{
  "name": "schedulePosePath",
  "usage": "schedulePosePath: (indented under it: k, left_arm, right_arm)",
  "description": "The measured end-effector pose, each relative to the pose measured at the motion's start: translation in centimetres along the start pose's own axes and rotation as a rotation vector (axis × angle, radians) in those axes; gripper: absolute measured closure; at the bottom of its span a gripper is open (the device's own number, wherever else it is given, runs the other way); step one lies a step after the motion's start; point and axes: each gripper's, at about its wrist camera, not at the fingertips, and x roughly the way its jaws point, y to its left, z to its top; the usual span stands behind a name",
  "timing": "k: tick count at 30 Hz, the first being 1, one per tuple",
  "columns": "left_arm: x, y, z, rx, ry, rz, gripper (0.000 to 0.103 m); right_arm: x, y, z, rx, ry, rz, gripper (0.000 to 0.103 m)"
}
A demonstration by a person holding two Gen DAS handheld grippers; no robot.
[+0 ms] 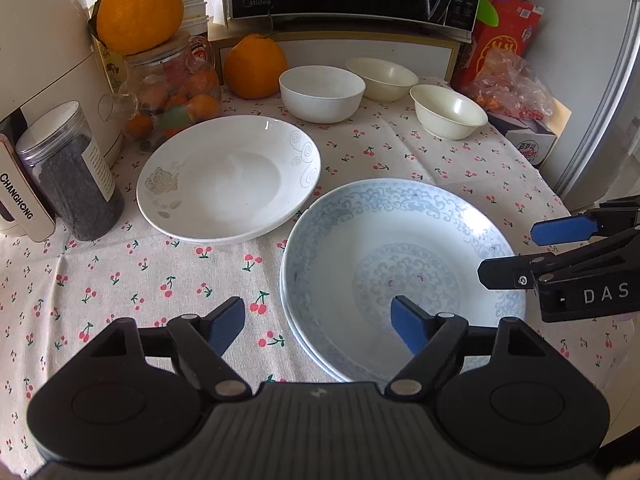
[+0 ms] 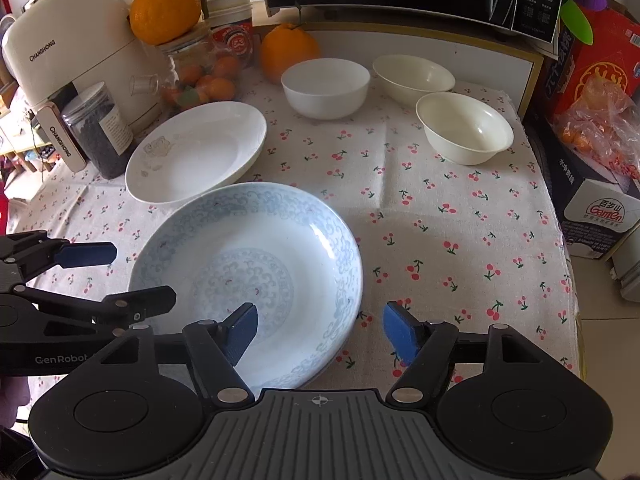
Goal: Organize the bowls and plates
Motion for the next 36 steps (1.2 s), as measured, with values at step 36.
schedulePosePath:
  k: [36]
  left_arm:
    - [3.4, 6.6, 5.8, -0.235, -0.045, 0.23, 0.003]
  right_arm:
    - [4.9, 0.7, 9.1, 0.189, -0.158, 0.162, 0.012]
